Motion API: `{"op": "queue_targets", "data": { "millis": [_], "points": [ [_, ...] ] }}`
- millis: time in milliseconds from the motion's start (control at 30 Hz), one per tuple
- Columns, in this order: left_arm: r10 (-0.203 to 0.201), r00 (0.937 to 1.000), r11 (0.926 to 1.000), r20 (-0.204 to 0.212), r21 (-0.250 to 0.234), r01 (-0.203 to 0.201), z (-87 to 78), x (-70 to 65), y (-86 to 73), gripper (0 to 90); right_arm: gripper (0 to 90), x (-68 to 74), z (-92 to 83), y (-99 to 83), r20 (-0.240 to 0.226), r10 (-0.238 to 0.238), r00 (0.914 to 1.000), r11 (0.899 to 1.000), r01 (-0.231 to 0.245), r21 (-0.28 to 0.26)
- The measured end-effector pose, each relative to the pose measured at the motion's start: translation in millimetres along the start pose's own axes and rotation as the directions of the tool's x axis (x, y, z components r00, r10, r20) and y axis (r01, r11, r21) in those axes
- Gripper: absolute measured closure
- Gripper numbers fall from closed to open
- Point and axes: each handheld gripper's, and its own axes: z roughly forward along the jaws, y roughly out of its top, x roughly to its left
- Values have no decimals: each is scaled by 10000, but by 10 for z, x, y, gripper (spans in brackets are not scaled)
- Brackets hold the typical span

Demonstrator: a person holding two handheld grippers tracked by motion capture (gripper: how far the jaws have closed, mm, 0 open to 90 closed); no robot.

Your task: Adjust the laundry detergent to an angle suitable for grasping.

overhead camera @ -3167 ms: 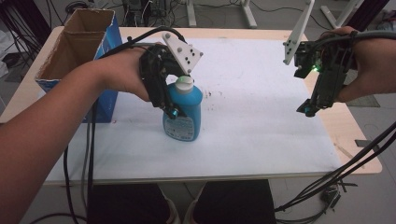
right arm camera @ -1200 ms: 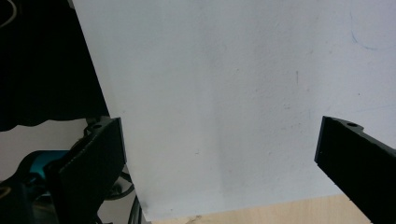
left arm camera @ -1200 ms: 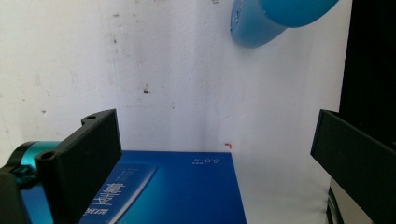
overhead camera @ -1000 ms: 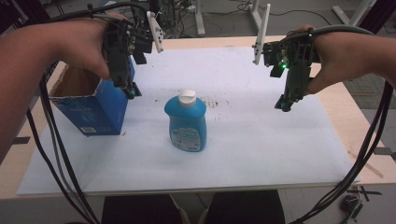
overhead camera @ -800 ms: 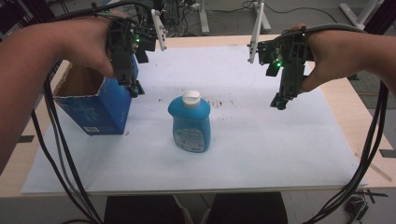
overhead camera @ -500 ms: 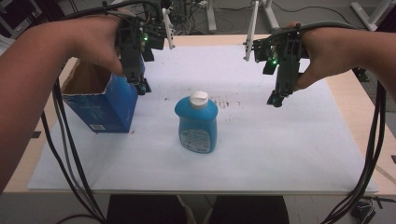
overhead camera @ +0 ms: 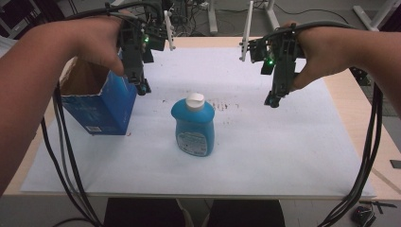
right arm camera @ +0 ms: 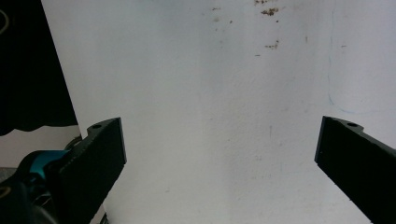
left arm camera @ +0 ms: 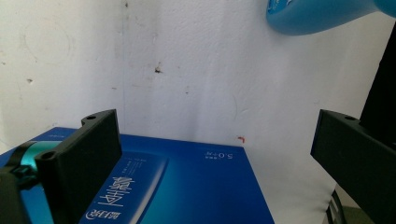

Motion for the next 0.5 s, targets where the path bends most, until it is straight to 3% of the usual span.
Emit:
{"op": "queue_targets", "data": {
  "millis": [500],
  "points": [
    [-49, 9999, 9999, -165, -113, 47, -56, -45, 19, 17, 12, 136, -118, -79, 216, 121, 9997, 9999, -119, -115]
  ]
}}
